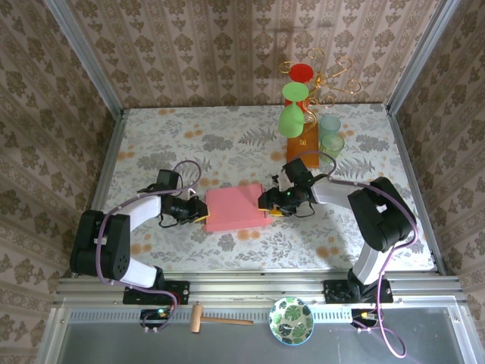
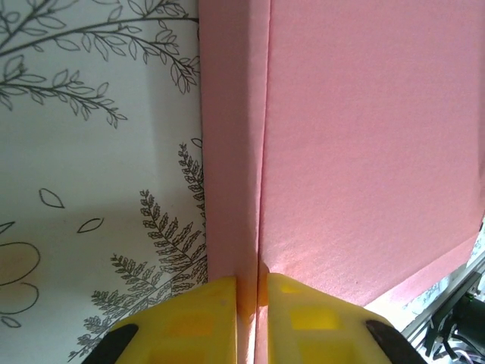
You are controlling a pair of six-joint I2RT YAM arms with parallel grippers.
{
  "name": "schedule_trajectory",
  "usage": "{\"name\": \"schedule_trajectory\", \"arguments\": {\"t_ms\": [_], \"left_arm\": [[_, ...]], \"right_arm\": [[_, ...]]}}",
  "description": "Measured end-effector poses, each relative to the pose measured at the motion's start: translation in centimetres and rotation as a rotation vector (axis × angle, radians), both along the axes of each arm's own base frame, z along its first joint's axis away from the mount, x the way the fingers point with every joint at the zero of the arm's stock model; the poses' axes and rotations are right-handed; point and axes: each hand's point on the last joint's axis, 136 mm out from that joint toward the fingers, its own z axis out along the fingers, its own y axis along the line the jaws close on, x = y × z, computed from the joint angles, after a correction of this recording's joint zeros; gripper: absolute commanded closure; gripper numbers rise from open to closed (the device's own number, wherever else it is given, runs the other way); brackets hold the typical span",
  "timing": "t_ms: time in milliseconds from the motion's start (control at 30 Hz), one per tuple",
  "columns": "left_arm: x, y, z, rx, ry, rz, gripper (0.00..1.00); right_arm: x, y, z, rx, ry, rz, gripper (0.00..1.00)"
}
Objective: Fold the paper box
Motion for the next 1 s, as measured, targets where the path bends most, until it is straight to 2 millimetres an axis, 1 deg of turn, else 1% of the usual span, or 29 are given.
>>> {"name": "schedule_trajectory", "arguments": {"t_ms": [100,267,400,433,500,567,667,733,800,900,933,967,1000], "left_arm": [[0.0,0.0,0.0,-0.007,0.002,-0.003,0.86],[0.0,0.1,-0.1,-0.02,0.009,-0.002,0.86],[0.3,0.4,0.0,-0.025,0.009,0.013,0.86],[0.3,0.5,0.0,-0.026,0.007,0.017,0.86],[0.6,0.7,0.0,-0.031,0.001,0.028,0.85],[0.9,1.0,0.1,-0.031,-0.015,0.042,0.83],[1.4,1.7,0.6,-0.009,-0.065,0.082,0.75],[1.8,2.2,1.6,0.003,-0.113,0.121,0.67],[2.6,2.5,3.7,-0.004,-0.184,0.179,0.62],[4.1,2.9,6.9,-0.071,-0.257,0.285,0.55],[4.6,3.2,7.6,-0.091,-0.265,0.325,0.53],[5.2,3.6,8.3,-0.114,-0.277,0.375,0.48],[5.6,4.2,8.9,-0.13,-0.289,0.423,0.41]], "right_arm": [[0.4,1.0,0.4,0.067,0.0,0.006,0.42],[0.3,2.2,-0.2,0.122,0.035,0.019,0.43],[0.4,2.9,-0.2,0.147,0.044,0.015,0.44],[0.5,3.0,-0.2,0.153,0.045,0.009,0.45],[0.7,3.3,-0.2,0.167,0.049,-0.007,0.51],[0.8,3.6,-0.4,0.177,0.065,-0.028,0.55],[1.1,4.4,-0.2,0.2,0.081,-0.057,0.61],[1.0,5.0,0.1,0.216,0.097,-0.076,0.65],[0.9,5.4,0.4,0.233,0.123,-0.101,0.66],[1.2,5.7,1.3,0.258,0.161,-0.148,0.66],[1.2,5.7,1.5,0.263,0.177,-0.163,0.66],[1.3,5.7,1.7,0.268,0.2,-0.182,0.66],[1.3,5.7,1.9,0.273,0.221,-0.201,0.67]]}}
